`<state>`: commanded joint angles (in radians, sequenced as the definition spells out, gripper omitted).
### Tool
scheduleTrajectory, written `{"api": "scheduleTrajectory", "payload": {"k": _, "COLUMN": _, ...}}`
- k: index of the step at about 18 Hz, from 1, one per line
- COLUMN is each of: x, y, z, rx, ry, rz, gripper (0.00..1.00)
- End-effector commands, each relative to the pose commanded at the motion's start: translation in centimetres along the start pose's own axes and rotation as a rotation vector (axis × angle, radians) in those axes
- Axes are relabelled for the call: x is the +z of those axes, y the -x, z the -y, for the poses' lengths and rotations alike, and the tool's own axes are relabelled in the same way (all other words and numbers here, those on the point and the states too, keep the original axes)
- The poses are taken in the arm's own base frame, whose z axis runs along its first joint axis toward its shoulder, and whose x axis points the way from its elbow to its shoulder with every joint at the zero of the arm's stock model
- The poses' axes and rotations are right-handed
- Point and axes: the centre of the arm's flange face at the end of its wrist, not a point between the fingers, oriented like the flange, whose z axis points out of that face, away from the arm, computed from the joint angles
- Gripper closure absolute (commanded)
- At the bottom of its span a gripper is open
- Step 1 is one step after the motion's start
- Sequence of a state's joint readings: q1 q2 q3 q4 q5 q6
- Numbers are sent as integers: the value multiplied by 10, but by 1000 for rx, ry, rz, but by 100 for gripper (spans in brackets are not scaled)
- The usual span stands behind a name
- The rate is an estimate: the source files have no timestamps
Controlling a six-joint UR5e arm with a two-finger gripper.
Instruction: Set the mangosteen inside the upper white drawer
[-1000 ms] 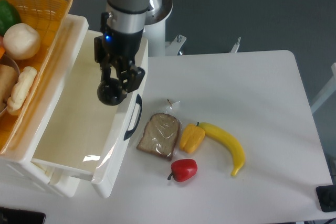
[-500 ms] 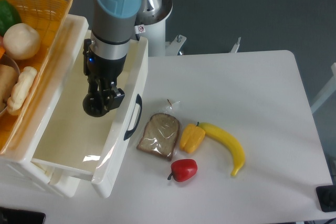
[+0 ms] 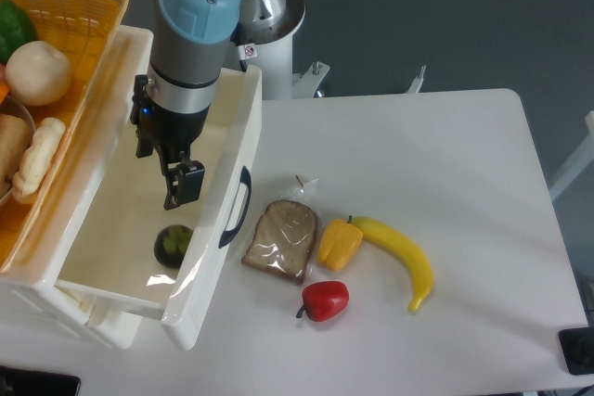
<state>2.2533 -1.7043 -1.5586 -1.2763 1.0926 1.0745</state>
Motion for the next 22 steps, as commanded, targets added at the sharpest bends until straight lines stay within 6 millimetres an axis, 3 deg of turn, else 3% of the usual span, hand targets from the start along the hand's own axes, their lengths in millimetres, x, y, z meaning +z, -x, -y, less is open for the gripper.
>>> {"api": "scheduleTrajectory", "payload": {"k": 2, "x": -26, "y": 15, "z": -12, "rx": -131, "ry": -78, "rz": 12, "gripper": 0}}
{"api": "scheduleTrajectory", "payload": {"k": 6, "x": -71, "y": 34, "z": -36, "rx": -189, "ry": -123, "rz": 91, "gripper": 0}}
{"api": "scheduleTrajectory", "payload": {"k": 13, "x": -118, "y": 96, "z": -120, "rx": -273, "ry": -63, "rz": 257, "gripper": 0}}
{"api": "scheduleTrajectory", "payload": {"k": 17, "x": -106, "y": 126, "z": -161, "rx": -219, "ry": 127, "rz": 288, "gripper": 0}}
{"api": "scheduleTrajectory", "payload": {"k": 22, "x": -51, "y": 173, "z": -225, "rx": -57, "ry": 403, "rz": 192, "gripper": 0}}
